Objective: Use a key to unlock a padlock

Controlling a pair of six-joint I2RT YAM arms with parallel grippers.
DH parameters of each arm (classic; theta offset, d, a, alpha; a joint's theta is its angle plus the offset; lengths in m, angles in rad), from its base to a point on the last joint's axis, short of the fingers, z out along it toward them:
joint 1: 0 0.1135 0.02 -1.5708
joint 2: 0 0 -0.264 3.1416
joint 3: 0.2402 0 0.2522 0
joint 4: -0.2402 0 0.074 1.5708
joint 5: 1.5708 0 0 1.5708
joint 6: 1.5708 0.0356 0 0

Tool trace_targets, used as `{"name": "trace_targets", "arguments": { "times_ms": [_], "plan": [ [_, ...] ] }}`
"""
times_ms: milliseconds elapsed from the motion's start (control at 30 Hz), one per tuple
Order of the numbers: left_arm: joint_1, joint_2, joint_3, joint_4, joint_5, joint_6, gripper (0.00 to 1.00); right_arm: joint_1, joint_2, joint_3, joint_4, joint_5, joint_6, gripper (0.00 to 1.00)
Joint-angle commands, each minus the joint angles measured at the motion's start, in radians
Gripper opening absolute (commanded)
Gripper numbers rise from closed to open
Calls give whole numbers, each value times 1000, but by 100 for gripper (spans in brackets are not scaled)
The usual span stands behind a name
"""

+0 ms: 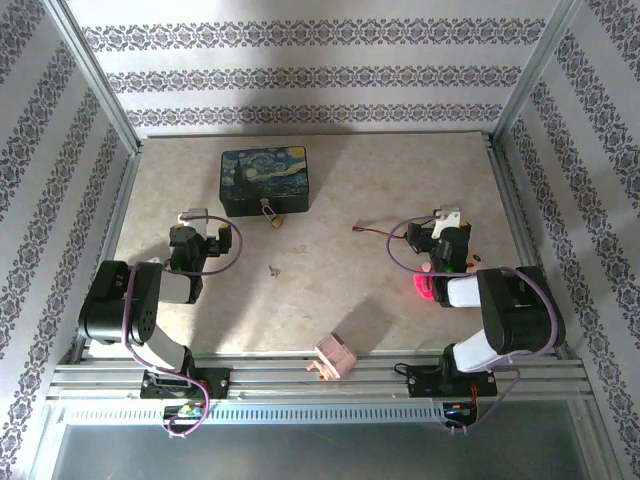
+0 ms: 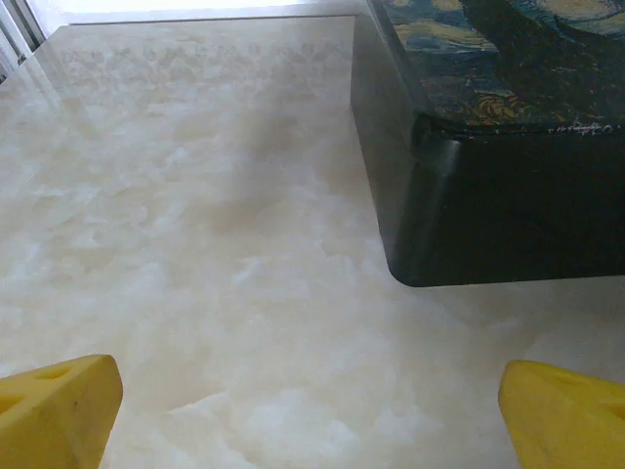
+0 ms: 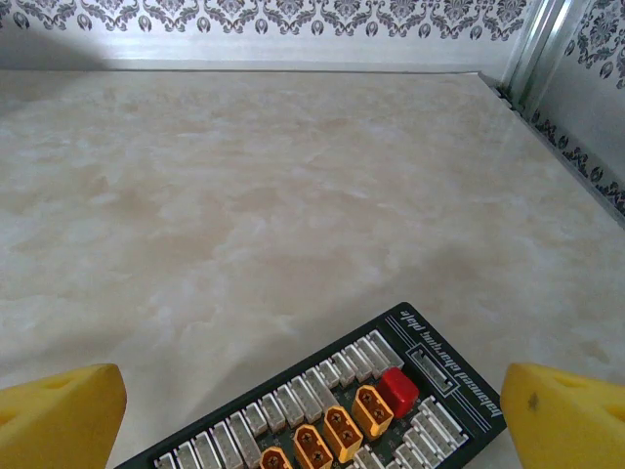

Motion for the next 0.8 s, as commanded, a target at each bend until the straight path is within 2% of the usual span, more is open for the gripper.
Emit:
{"name": "trace_targets", "arguments": {
  "times_ms": [0,133,767],
  "plan": [
    [-13,9,13,59,5,16,99,7,8,21,8,-4,2,98],
    [-13,8,4,75,34,25,99,7,7,21,8,-5,3,98],
    [-13,8,4,75,34,25,99,7,6,21,8,-7,3,98]
  ]
}}
